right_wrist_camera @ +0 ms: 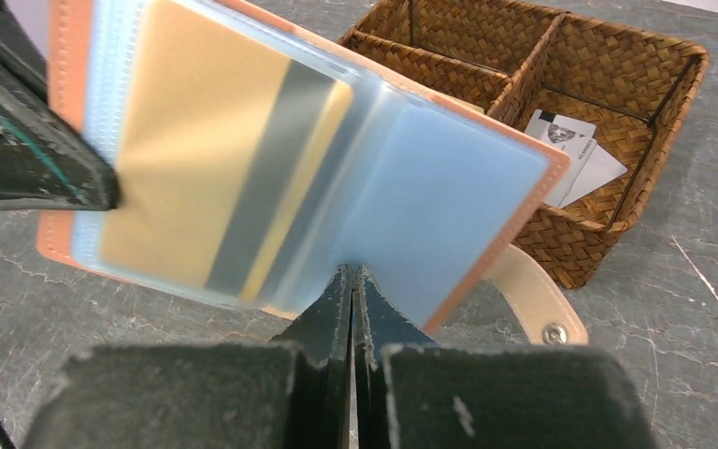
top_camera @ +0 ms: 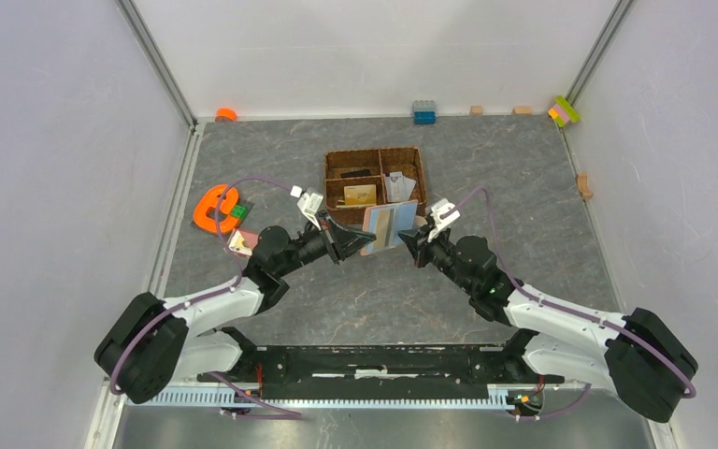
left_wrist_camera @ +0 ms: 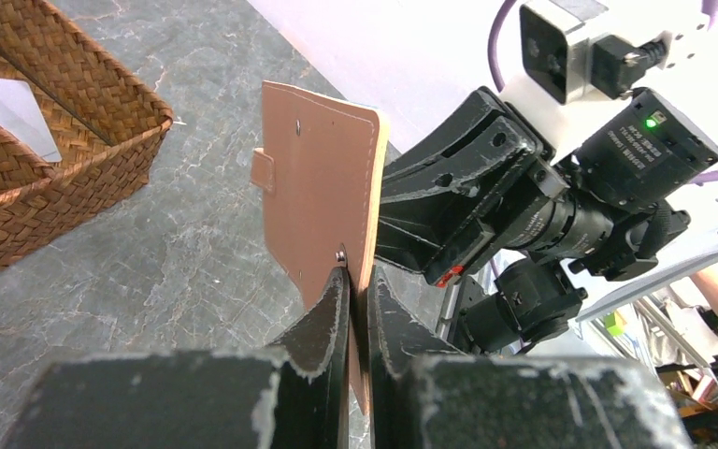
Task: Take the credit cards out of the card holder
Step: Remove the credit card from the card holder.
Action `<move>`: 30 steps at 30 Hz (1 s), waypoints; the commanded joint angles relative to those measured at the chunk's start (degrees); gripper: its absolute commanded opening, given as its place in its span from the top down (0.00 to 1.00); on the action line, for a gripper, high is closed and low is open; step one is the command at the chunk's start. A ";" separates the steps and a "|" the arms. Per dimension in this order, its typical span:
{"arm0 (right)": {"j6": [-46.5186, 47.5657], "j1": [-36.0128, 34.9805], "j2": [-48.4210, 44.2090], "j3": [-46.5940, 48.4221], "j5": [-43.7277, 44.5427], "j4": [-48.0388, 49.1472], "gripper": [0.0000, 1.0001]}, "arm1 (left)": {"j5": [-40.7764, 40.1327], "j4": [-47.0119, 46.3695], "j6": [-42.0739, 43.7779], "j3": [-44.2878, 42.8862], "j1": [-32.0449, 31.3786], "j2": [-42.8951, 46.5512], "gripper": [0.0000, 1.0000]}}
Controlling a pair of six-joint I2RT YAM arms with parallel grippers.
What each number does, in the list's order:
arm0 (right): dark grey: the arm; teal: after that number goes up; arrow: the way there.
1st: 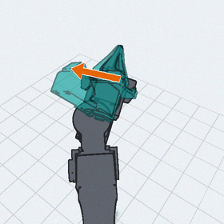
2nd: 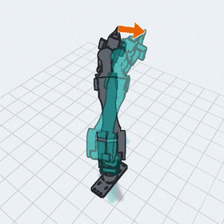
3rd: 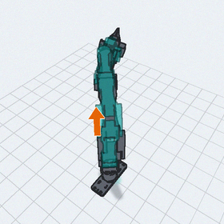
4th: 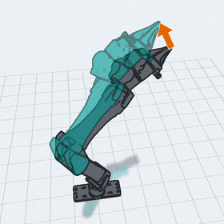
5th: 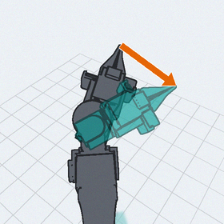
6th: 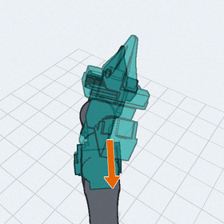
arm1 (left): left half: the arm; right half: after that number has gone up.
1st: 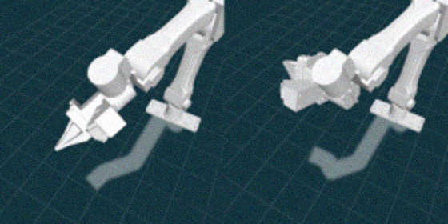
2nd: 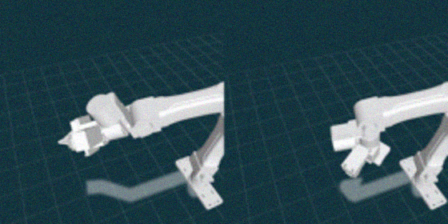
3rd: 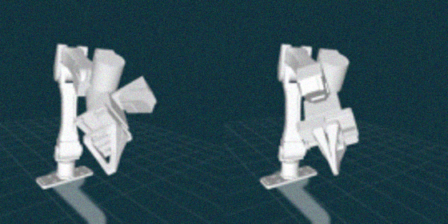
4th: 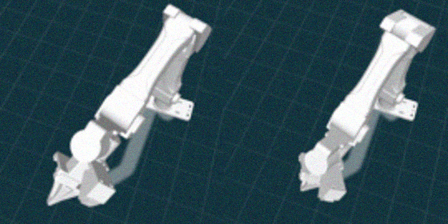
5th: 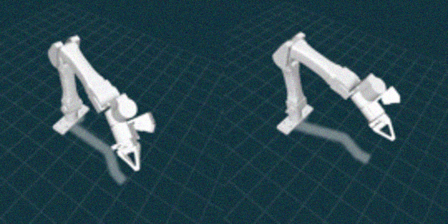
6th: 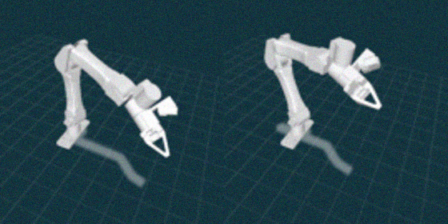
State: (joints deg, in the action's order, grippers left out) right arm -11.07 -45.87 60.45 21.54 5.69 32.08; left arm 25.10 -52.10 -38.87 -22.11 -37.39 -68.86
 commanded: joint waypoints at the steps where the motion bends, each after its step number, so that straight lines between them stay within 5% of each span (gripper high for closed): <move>1: 0.97 0.60 -0.20 0.00 -0.76 0.90 0.99 | 1.20 -0.88 1.10 -0.08 -0.76 2.57 0.98; 15: 0.51 0.54 5.14 2.21 -10.75 5.08 0.96 | 9.38 -4.86 -0.64 -3.57 -1.60 -4.11 0.98; 30: 0.48 0.56 6.08 2.70 -12.72 5.18 0.97 | 8.92 -4.72 -0.70 -5.60 -3.22 -7.44 0.98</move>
State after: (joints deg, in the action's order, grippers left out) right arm -10.66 -44.88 67.48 21.76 -4.19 32.95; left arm 32.03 -52.71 -38.85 -25.23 -39.70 -76.05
